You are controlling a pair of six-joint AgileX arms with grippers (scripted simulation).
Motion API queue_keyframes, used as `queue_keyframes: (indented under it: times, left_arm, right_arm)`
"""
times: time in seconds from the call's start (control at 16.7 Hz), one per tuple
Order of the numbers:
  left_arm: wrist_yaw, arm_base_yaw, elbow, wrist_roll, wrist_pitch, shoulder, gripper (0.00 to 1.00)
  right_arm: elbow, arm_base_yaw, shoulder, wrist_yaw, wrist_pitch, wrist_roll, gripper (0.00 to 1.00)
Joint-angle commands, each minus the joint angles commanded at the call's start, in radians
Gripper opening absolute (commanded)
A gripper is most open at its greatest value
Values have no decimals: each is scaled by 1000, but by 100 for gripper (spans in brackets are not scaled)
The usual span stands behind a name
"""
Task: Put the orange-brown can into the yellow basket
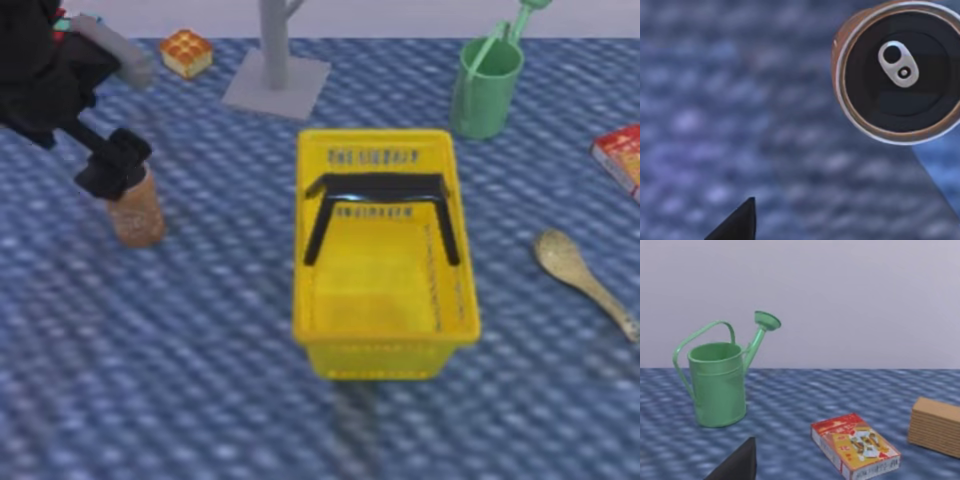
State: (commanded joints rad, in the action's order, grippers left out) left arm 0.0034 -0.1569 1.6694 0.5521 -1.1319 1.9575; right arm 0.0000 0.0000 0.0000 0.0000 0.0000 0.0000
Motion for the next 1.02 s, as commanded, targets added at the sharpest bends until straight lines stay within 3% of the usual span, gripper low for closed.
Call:
queue_keyframes:
  times: [0.42, 0.78, 1.02]
  left_arm:
    - [0, -23, 303, 90, -161, 291, 100]
    - [0, -19, 302, 91, -158, 293, 100]
    - [0, -22, 219, 93, -60, 308, 100]
  right_arm:
    - [0, 0, 0, 0, 0, 0, 100]
    - [0, 0, 0, 0, 0, 0, 100]
    - [0, 0, 0, 0, 0, 0, 100]
